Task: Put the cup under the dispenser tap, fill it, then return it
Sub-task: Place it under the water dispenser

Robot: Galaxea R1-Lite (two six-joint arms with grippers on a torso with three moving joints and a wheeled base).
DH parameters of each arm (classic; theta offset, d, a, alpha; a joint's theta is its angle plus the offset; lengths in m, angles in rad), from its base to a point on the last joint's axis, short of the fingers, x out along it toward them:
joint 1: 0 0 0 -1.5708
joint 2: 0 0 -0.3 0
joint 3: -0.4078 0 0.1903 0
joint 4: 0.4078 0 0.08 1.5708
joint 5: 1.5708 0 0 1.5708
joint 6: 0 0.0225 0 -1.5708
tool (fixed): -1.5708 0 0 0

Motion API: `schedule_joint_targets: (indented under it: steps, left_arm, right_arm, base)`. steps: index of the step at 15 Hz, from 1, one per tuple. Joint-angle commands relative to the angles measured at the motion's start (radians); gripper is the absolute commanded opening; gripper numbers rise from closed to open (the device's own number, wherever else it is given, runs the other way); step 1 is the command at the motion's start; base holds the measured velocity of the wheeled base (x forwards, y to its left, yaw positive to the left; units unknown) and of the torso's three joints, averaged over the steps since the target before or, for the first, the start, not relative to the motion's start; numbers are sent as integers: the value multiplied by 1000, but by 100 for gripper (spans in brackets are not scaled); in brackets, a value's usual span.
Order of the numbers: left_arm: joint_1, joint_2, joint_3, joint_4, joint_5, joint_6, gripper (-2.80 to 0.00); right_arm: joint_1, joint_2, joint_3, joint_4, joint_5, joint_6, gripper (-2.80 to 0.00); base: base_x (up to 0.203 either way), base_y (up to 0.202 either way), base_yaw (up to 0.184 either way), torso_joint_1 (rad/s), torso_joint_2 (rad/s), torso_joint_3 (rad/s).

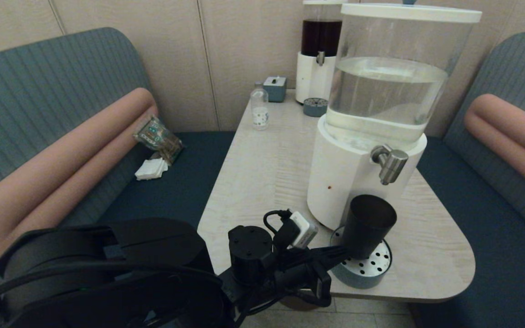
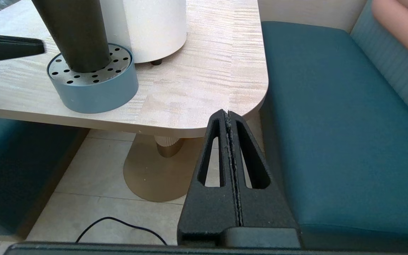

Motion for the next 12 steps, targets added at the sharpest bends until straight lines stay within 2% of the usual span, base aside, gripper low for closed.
schedule_joint_targets:
  steps: [1,8,12]
  left_arm:
    - [1,35,-31,-8,-2,0,-280]
    - [4,68,-111,-8,15,-3,-280]
    - [1,35,-78,-8,18,-3,-280]
  right_arm:
    - [0,0,15,-1,0,0,-280]
    - [0,0,15,-1,0,0,-280]
    - [0,0,14,-1,0,0,-280]
  base:
    - [0,0,0,0,0,0]
    - [0,0,0,0,0,0]
    - [0,0,0,0,0,0]
